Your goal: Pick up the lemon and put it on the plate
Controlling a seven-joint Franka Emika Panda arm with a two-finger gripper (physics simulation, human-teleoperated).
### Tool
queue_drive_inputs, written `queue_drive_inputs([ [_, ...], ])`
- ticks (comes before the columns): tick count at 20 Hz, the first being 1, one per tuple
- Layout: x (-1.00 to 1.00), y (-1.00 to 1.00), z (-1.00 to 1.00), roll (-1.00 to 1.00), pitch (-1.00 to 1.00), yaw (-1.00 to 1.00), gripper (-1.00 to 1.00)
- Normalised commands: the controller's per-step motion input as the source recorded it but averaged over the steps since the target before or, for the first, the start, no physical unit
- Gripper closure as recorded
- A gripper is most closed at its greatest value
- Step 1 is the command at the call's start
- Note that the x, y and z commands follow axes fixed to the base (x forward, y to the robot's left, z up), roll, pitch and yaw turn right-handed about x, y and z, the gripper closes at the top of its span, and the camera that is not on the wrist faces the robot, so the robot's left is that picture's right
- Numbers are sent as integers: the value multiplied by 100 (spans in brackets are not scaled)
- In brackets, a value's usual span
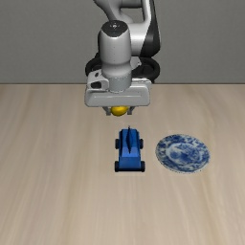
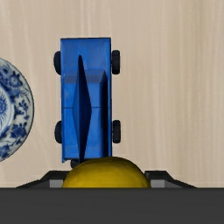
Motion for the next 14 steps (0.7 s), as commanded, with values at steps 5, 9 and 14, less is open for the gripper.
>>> queue_drive_inputs([
  [5, 0, 100, 0, 0, 0, 0, 100],
  [9, 0, 100, 0, 0, 0, 0, 100],
  [14, 0, 100, 0, 0, 0, 0, 100],
])
